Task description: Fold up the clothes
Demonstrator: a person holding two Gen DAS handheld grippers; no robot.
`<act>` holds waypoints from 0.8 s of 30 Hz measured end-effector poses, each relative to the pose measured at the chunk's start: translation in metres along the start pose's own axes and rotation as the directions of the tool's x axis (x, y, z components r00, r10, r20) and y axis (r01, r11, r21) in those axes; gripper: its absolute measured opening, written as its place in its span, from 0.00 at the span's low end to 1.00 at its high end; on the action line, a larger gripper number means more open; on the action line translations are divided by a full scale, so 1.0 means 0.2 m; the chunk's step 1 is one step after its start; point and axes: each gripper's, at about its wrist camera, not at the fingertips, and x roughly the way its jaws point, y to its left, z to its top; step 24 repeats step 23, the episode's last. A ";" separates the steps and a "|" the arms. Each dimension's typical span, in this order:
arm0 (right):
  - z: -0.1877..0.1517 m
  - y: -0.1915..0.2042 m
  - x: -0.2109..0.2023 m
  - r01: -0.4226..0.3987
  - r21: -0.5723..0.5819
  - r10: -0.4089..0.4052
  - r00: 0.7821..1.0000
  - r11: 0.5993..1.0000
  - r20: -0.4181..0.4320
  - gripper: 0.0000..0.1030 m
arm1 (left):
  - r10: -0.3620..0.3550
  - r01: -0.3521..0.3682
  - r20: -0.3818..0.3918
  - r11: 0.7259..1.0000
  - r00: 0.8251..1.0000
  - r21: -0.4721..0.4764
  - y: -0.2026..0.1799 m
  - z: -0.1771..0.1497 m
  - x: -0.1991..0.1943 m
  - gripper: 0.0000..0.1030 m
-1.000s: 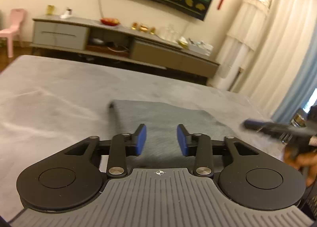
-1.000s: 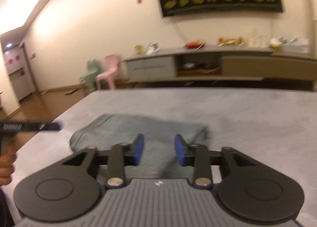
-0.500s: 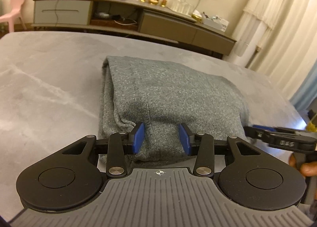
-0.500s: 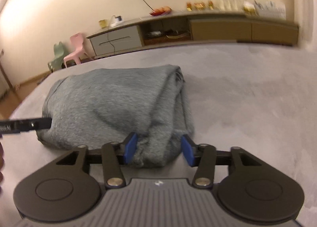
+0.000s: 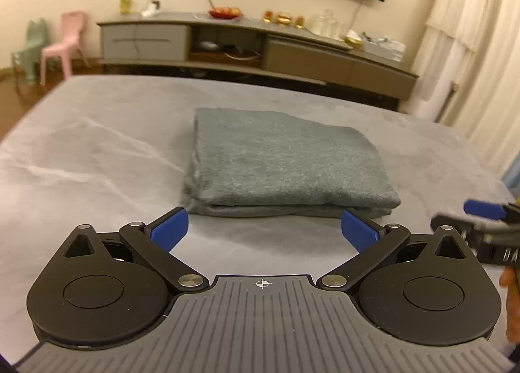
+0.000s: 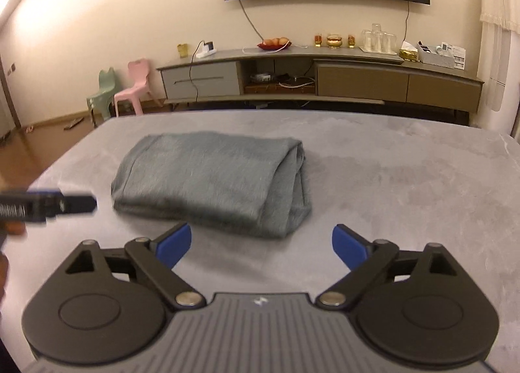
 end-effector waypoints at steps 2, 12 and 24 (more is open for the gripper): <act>-0.04 0.01 0.01 0.006 -0.015 -0.006 1.000 1.000 -0.022 0.94 | 0.006 -0.006 0.000 1.000 1.000 0.003 -0.03 -0.01 -0.03 0.93; -0.13 0.03 0.04 0.017 -0.082 -0.023 0.997 0.997 -0.070 0.94 | 0.027 -0.027 0.051 1.000 0.998 -0.002 -0.16 -0.09 -0.14 0.93; -0.15 -0.02 -0.01 0.019 -0.091 -0.024 0.998 0.996 -0.058 0.94 | 0.063 -0.064 0.024 0.998 0.998 0.026 -0.27 -0.12 -0.18 0.93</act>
